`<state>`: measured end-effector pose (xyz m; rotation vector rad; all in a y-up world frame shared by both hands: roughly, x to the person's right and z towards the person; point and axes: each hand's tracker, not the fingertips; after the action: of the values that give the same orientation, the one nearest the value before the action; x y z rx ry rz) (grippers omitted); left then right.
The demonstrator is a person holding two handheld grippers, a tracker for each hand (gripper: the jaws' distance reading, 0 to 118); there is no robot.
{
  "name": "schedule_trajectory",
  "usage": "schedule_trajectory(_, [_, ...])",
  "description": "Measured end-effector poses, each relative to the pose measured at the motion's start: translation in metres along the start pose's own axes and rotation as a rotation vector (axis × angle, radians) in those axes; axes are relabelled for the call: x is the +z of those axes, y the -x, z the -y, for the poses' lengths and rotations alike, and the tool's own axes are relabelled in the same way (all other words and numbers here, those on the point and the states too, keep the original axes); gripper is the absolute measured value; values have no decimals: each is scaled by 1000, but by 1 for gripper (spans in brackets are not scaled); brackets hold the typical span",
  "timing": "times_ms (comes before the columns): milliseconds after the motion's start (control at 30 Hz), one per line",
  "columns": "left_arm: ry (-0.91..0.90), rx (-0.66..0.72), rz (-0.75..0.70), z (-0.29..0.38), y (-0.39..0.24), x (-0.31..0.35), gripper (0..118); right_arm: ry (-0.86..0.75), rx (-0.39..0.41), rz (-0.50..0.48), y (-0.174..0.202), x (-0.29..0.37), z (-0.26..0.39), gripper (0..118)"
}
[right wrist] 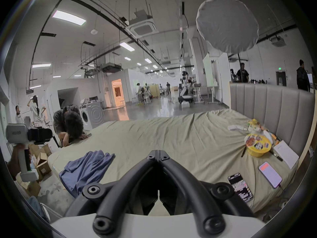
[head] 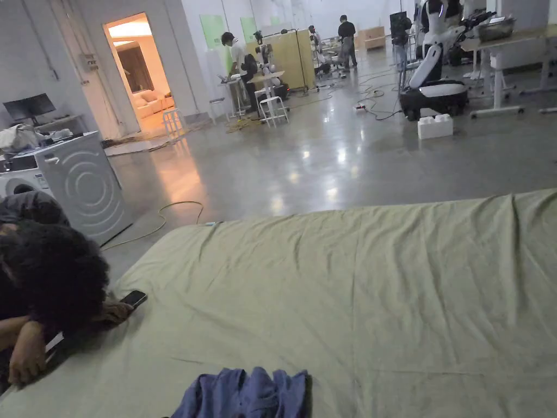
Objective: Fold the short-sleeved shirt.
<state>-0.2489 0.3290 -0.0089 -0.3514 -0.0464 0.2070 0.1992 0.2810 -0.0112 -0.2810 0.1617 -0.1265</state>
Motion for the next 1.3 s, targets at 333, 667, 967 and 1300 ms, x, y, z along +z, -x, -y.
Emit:
schedule_trajectory(333, [410, 141, -100, 73, 113, -226, 95, 152, 40, 51, -16, -21, 25, 0])
schedule_trajectory(667, [562, 13, -143, 109, 109, -292, 2, 223, 2, 132, -38, -20, 42, 0])
schedule_trajectory(967, [366, 188, -11, 39, 123, -273, 2, 253, 17, 94, -41, -8, 52, 0])
schedule_trajectory(1300, [171, -29, 230, -109, -1, -310, 2, 257, -18, 94, -36, 0, 59, 0])
